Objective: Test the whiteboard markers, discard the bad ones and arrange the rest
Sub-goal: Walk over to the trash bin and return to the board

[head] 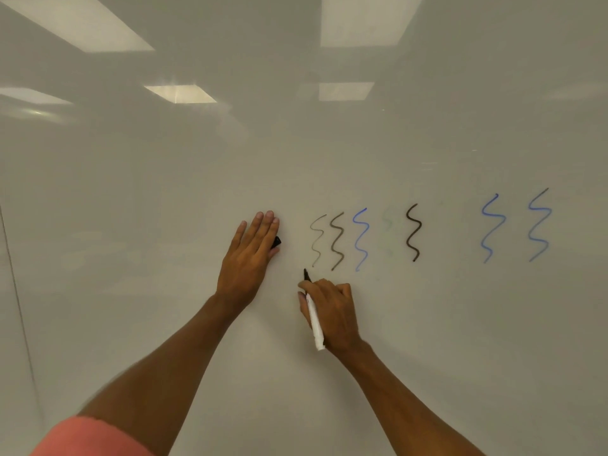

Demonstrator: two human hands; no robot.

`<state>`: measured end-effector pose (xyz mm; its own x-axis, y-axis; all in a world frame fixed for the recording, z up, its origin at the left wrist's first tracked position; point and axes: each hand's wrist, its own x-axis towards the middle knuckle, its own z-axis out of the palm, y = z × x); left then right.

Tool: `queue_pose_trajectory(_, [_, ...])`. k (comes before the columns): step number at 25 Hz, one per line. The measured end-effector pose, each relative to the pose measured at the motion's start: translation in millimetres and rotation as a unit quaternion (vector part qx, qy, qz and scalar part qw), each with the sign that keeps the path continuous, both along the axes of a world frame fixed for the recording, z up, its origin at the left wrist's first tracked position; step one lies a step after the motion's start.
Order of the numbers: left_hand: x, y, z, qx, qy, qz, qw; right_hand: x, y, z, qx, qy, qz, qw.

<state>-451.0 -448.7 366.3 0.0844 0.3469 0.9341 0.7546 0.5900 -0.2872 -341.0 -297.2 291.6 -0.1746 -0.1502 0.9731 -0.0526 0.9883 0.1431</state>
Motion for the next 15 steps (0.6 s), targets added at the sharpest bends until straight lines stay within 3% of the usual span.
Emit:
queue_pose_trajectory(6, [27.6, -2.5, -68.6, -0.017, 0.022, -0.004, 1.000, 34.7, 19.7, -29.0, 0.012, -0.103, 0.022, 0.994])
queue_pose_trajectory(11, [73.0, 16.9, -166.0, -0.029, -0.107, -0.020, 0.994, 72.6, 27.9, -83.4, -0.055, -0.221, 0.105, 0.968])
queue_pose_trajectory(15, [103.8, 34.5, -229.6, -0.115, -0.228, -0.071, 0.964, 101.8, 49.5, -136.3, -0.033, -0.334, 0.065, 0.940])
